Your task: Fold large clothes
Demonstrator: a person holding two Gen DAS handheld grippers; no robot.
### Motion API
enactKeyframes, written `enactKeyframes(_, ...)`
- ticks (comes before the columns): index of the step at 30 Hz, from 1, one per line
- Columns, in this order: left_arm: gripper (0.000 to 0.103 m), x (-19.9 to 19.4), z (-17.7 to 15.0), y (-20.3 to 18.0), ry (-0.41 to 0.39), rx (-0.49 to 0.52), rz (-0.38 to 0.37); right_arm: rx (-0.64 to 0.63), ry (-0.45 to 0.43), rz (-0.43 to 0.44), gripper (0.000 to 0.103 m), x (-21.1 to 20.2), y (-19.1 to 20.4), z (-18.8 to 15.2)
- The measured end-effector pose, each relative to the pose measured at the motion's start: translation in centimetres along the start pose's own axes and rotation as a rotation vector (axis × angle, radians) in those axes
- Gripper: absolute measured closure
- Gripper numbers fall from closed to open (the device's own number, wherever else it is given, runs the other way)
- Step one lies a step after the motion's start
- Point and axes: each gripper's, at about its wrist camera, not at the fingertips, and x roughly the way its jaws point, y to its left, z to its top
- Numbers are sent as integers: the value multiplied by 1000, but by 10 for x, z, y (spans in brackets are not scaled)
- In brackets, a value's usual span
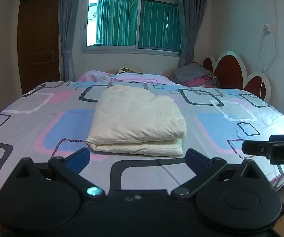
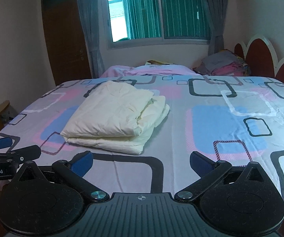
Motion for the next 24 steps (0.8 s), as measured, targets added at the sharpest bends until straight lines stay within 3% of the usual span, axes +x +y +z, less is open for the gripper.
enactKeyframes(24,0,1,4,3,-8,10,1,-22,-15,1,0,-4,-3,6)
